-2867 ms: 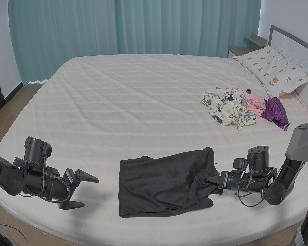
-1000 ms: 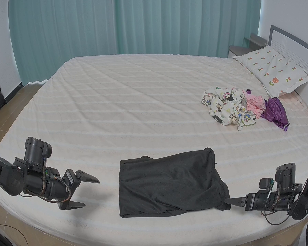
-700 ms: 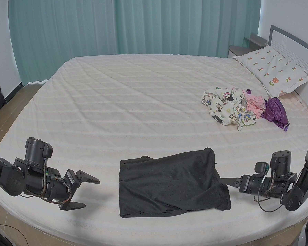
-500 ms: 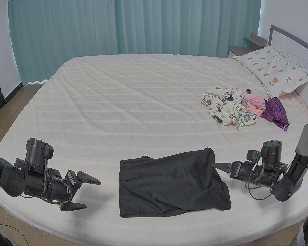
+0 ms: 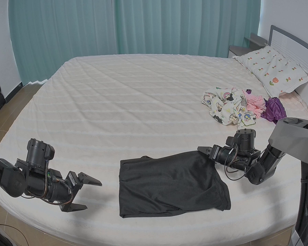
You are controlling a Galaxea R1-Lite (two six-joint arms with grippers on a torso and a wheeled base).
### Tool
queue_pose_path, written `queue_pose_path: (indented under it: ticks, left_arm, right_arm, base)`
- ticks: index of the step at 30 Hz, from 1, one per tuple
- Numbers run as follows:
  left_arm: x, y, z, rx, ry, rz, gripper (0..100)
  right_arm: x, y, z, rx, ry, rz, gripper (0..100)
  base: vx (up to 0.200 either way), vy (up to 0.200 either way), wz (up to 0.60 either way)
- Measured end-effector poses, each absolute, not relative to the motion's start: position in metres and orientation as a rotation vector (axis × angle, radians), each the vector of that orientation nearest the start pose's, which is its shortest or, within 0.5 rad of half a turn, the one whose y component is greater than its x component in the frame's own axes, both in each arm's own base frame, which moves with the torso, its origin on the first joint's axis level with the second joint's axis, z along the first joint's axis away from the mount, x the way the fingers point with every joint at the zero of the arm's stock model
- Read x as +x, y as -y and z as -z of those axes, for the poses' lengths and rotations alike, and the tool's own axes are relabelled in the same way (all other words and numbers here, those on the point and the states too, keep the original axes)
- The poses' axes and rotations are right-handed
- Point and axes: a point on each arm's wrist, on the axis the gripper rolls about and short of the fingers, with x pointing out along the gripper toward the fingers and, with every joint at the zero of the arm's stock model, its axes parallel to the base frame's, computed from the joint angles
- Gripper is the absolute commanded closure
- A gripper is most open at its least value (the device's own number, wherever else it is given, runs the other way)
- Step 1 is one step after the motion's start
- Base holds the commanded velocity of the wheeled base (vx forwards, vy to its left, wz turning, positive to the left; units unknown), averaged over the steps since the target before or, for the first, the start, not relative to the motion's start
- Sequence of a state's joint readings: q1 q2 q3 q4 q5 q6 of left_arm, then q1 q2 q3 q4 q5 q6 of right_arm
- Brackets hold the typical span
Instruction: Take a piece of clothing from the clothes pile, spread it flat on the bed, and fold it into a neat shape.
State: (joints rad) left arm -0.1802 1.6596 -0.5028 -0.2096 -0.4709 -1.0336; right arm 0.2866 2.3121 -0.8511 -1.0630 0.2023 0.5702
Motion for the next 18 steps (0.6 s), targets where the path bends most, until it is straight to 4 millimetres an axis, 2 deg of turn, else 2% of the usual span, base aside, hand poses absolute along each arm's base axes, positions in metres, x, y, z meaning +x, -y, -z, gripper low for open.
queue_pose_path:
  ticks: [6,18]
  left_arm:
    - [0.219,0.050,-0.087,-1.055,-1.192,0.052,0]
    - [0.220,0.051,-0.086,-1.055,-1.194,0.050,0]
  right_arm:
    - [0.384,-0.118,-0.011,0.630,-0.531,-0.318,100]
    - [0.395,-0.111,-0.014,0.673,-0.483,-0.253,100]
  base:
    - [0.000,0.000,0.00]
    - [0.000,0.000,0.00]
